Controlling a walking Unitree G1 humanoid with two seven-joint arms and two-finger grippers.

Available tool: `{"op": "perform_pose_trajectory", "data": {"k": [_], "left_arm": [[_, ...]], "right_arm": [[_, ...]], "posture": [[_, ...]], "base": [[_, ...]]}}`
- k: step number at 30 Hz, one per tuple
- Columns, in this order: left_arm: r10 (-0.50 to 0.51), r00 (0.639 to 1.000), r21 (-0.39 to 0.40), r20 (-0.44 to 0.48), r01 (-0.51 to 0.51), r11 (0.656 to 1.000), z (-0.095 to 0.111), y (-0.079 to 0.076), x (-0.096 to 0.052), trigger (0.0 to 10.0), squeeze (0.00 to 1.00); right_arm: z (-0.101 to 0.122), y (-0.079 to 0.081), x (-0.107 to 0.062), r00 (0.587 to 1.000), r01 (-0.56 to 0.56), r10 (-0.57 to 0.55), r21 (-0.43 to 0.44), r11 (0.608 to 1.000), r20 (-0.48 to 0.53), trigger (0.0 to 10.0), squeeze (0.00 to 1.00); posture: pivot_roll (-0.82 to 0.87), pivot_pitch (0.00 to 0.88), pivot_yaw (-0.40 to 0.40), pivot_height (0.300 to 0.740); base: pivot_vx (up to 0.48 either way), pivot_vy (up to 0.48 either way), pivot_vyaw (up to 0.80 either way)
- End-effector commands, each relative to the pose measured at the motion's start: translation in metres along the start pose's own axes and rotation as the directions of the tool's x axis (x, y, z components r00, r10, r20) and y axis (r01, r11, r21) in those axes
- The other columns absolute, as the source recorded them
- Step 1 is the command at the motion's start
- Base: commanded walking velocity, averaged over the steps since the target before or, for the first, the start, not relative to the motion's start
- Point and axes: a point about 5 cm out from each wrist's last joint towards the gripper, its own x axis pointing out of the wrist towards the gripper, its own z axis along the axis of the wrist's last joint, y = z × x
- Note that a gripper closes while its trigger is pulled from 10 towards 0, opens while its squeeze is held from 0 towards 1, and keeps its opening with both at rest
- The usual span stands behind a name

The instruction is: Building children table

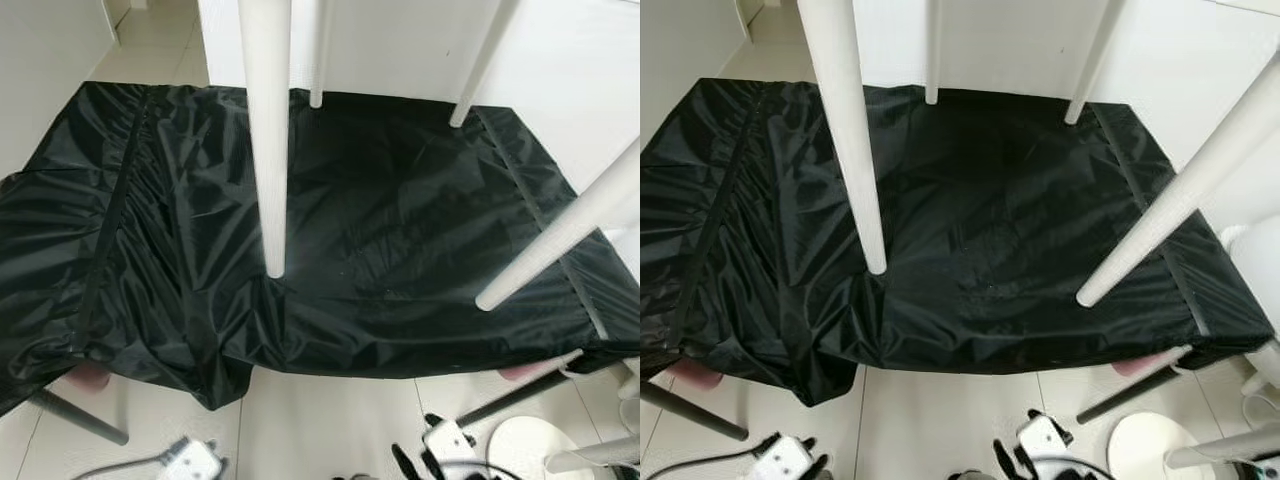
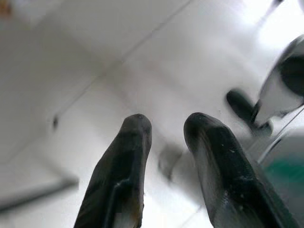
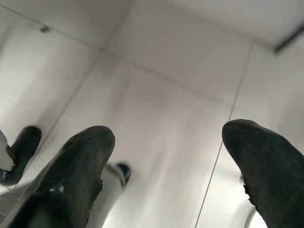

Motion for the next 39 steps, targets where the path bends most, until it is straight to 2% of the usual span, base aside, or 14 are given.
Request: {"op": "perform_pose_trajectory", "data": {"k": [1, 2, 3, 13, 16, 20, 24, 32, 34, 35, 36, 39], "left_arm": [[0.021, 0.998, -0.107, -0.066, -0.028, 0.994, -0.015, 0.004, -0.005, 10.0, 0.00], [0.021, 0.998, -0.107, -0.066, -0.028, 0.994, -0.015, 0.004, -0.005, 10.0, 0.00], [0.044, 0.997, -0.142, -0.067, -0.053, 0.988, -0.014, 0.007, -0.003, 10.0, 0.00], [0.043, 0.999, -0.156, -0.031, -0.047, 0.987, 0.000, 0.010, 0.013, 10.0, 0.00], [0.065, 0.998, -0.185, -0.023, -0.068, 0.980, 0.008, 0.012, 0.023, 10.0, 0.00], [0.105, 0.994, -0.259, 0.021, -0.096, 0.961, 0.013, 0.019, 0.023, 10.0, 0.00], [0.112, 0.993, -0.290, -0.040, -0.119, 0.950, 0.008, 0.016, 0.026, 10.0, 0.00], [0.089, 0.989, -0.324, -0.122, -0.124, 0.938, 0.001, 0.001, 0.032, 10.0, 0.00], [0.109, 0.976, -0.344, -0.190, -0.170, 0.923, -0.003, -0.002, 0.035, 10.0, 0.00], [0.109, 0.976, -0.344, -0.190, -0.170, 0.923, -0.003, -0.002, 0.035, 10.0, 0.00], [0.104, 0.966, -0.394, -0.237, -0.193, 0.899, -0.005, -0.006, 0.038, 10.0, 0.00], [0.112, 0.953, -0.405, -0.280, -0.223, 0.887, -0.006, -0.007, 0.040, 10.0, 0.00]], "right_arm": [[-0.010, 0.002, 0.000, 0.996, 0.064, -0.059, 0.073, 0.995, -0.070, 10.0, 0.00], [-0.010, 0.002, 0.000, 0.996, 0.064, -0.059, 0.073, 0.995, -0.070, 10.0, 0.00], [-0.010, 0.003, 0.003, 0.994, 0.077, -0.071, 0.080, 0.994, -0.081, 10.0, 0.00], [-0.006, 0.002, 0.014, 0.990, 0.090, -0.077, 0.117, 0.989, -0.116, 10.0, 0.00], [-0.009, -0.004, 0.014, 0.980, 0.139, -0.115, 0.148, 0.979, -0.163, 10.0, 0.00], [-0.011, -0.005, 0.013, 0.977, 0.147, -0.121, 0.144, 0.978, -0.178, 10.0, 0.00], [-0.021, -0.002, 0.009, 0.961, 0.182, -0.136, 0.180, 0.967, -0.242, 10.0, 0.00], [-0.029, 0.006, 0.006, 0.944, 0.203, -0.132, 0.218, 0.955, -0.302, 10.0, 0.00], [-0.035, 0.010, 0.004, 0.930, 0.214, -0.128, 0.225, 0.950, -0.344, 10.0, 0.00], [-0.035, 0.010, 0.004, 0.930, 0.214, -0.128, 0.225, 0.950, -0.344, 10.0, 0.00], [-0.037, 0.012, 0.003, 0.924, 0.217, -0.124, 0.232, 0.948, -0.361, 10.0, 0.00], [-0.039, 0.012, 0.001, 0.915, 0.224, -0.125, 0.227, 0.948, -0.383, 10.0, 0.00]], "posture": [[0.11, 0.133, -0.053, 0.740], [0.11, 0.133, -0.053, 0.740], [0.11, 0.128, -0.054, 0.740], [0.11, 0.121, -0.051, 0.740], [0.11, 0.118, -0.059, 0.740], [0.11, 0.123, -0.059, 0.740], [0.11, 0.136, -0.062, 0.740], [0.10, 0.144, -0.051, 0.740], [0.10, 0.142, -0.048, 0.740], [0.10, 0.142, -0.048, 0.740], [0.10, 0.138, -0.054, 0.740], [0.10, 0.135, -0.056, 0.740]], "base": [[0.000, 0.000, 0.00], [0.000, 0.000, 0.00], [0.000, 0.000, 0.00], [0.000, 0.000, 0.00], [0.000, 0.000, 0.00], [0.000, 0.000, 0.00], [0.000, 0.000, 0.00], [0.000, 0.000, 0.00], [0.000, 0.000, 0.00], [0.000, 0.000, 0.00], [0.000, 0.000, 0.00], [0.000, 0.000, 0.00]]}}
